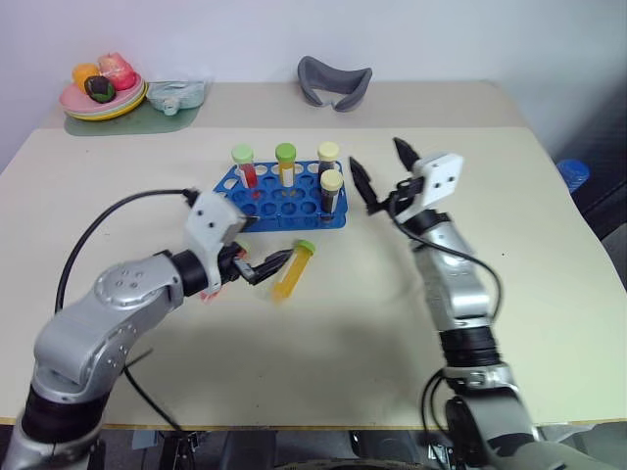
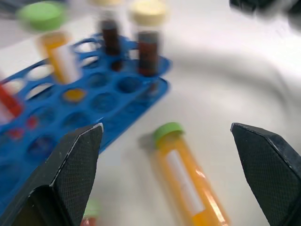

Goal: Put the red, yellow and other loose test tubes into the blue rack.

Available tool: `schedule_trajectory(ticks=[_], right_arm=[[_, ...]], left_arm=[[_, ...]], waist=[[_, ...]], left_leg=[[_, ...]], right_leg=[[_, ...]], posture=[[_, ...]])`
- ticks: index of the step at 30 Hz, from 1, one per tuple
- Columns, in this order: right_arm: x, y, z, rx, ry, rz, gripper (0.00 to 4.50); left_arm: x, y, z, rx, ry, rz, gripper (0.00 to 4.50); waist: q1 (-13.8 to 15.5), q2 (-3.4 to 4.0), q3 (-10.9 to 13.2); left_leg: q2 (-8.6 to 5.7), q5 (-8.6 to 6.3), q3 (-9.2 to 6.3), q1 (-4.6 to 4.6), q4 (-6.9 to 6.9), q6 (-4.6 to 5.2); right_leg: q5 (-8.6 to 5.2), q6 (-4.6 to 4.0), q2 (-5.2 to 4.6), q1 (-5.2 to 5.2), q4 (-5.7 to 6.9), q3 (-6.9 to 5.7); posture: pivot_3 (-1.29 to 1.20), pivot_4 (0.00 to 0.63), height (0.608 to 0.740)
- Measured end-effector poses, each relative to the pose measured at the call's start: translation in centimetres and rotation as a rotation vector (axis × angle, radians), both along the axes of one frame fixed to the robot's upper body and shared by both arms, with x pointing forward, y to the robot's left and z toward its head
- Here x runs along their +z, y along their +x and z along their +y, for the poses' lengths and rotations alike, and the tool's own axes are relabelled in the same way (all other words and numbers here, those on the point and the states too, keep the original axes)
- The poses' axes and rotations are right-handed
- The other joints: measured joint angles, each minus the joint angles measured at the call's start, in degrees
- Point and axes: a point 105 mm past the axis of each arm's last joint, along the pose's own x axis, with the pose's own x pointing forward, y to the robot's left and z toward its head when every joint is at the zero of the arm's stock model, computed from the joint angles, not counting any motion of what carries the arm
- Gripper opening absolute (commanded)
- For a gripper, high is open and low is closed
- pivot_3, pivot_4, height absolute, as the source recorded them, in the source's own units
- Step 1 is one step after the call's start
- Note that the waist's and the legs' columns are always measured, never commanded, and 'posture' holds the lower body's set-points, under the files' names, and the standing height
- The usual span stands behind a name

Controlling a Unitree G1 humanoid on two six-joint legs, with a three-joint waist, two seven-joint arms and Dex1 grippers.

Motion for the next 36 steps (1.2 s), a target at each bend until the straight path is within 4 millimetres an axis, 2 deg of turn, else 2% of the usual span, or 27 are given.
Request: schedule_trajectory(ticks=[3, 7, 12, 16, 27, 31, 34, 36], right_arm=[[-1.2, -1.5, -0.3, 0.111, -0.154, 0.066, 4.44], [-2.2, -4.3, 0.8, 0.297, -0.295, 0.127, 4.44], [-2.5, -6.9, 2.4, 0.455, -0.299, 0.198, 4.44], [-2.5, -8.7, 3.4, 0.555, -0.314, 0.245, 4.44], [-2.6, -9.7, 4.3, 0.619, -0.301, 0.281, 4.44], [-2.7, -9.8, 4.7, 0.630, -0.283, 0.274, 4.44], [-2.8, -10.1, 5.0, 0.639, -0.277, 0.272, 4.50], [-3.0, -10.2, 5.0, 0.637, -0.273, 0.279, 4.50]], left_arm=[[-0.9, 0.2, -0.9, -0.012, 0.126, 0.143, 4.50], [-2.8, 0.7, -1.2, -0.008, 0.313, 0.363, 4.50], [-2.3, 1.8, -2.9, -0.012, 0.340, 0.396, 4.50], [-3.9, 2.3, -3.3, 0.049, 0.336, 0.459, 4.50], [-5.5, 3.5, -2.1, 0.218, 0.371, 0.505, 4.50], [-5.7, 3.8, -2.4, 0.241, 0.371, 0.509, 4.50], [-5.8, 4.0, -2.5, 0.257, 0.371, 0.506, 3.62], [-5.7, 4.4, -2.1, 0.287, 0.374, 0.500, 2.67]], waist=[[-0.4, 0.00, 0.0], [-1.1, -0.01, 0.0], [-1.0, -0.04, 0.0], [-0.9, -0.04, 0.0], [0.0, -0.05, 0.0], [0.3, -0.04, 0.0], [0.4, -0.03, 0.0], [0.4, -0.03, 0.0]], left_leg=[[0.01, 0.00, -0.02, 0.03, 0.00, 0.01], [0.00, 0.00, -0.04, 0.04, 0.04, 0.01], [0.00, 0.01, -0.07, 0.01, 0.08, 0.00], [-0.01, 0.01, -0.07, 0.00, 0.12, 0.00], [-0.02, 0.03, -0.06, -0.02, 0.15, -0.05], [-0.05, 0.04, -0.06, -0.01, 0.17, -0.07], [-0.05, 0.05, -0.06, 0.01, 0.18, -0.09], [-0.06, 0.05, -0.06, 0.01, 0.19, -0.08]], right_leg=[[-0.01, 0.00, 0.04, 0.01, 0.04, 0.00], [-0.01, 0.00, 0.04, 0.05, 0.06, 0.01], [-0.01, 0.00, 0.01, 0.05, 0.05, 0.00], [-0.01, 0.00, 0.00, 0.05, 0.06, 0.00], [-0.01, 0.00, -0.01, 0.04, 0.03, 0.00], [-0.01, 0.01, -0.04, 0.08, -0.01, 0.00], [-0.01, 0.01, -0.04, 0.11, 0.00, -0.01], [-0.01, 0.01, -0.04, 0.12, 0.00, 0.00]], posture=[[0.00, 0.150, 0.740], [0.00, 0.150, 0.740], [0.00, 0.150, 0.740], [0.00, 0.150, 0.740], [0.00, 0.150, 0.740], [0.00, 0.150, 0.740], [0.00, 0.150, 0.740], [0.00, 0.150, 0.740]])
